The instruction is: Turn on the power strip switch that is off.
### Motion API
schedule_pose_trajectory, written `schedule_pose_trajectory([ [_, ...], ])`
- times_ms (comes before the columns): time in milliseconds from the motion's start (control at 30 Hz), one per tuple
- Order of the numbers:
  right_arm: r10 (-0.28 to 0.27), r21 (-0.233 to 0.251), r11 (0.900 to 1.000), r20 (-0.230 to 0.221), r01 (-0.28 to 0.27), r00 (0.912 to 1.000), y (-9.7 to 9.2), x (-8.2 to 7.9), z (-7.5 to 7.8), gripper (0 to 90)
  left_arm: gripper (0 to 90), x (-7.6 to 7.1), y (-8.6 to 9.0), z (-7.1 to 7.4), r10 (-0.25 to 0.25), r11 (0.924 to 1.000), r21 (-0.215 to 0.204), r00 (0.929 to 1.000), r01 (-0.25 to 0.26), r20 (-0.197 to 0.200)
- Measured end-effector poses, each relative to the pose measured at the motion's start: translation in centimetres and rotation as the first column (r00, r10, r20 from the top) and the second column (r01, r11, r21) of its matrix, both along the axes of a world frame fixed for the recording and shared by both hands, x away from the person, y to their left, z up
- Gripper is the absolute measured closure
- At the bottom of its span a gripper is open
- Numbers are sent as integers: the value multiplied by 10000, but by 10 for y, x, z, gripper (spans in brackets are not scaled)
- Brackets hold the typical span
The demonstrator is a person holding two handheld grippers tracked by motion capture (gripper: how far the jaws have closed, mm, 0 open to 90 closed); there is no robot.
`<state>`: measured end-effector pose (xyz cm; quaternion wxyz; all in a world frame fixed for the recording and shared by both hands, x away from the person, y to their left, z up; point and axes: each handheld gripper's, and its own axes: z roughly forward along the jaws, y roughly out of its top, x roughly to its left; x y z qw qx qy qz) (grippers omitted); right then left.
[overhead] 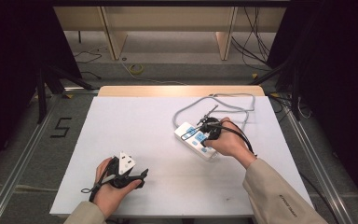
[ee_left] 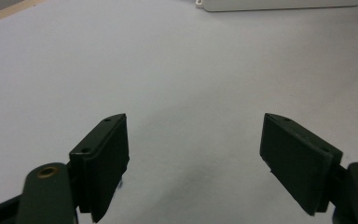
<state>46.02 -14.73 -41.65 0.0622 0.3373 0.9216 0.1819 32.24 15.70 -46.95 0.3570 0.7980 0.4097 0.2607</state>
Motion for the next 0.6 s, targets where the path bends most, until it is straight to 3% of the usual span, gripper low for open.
schedule_pose_trajectory([
  [600,-20,-222,9998,-291,13,9996,3,3,-10,900,237,0,0,0,-31,10000,28,10000,31,1],
])
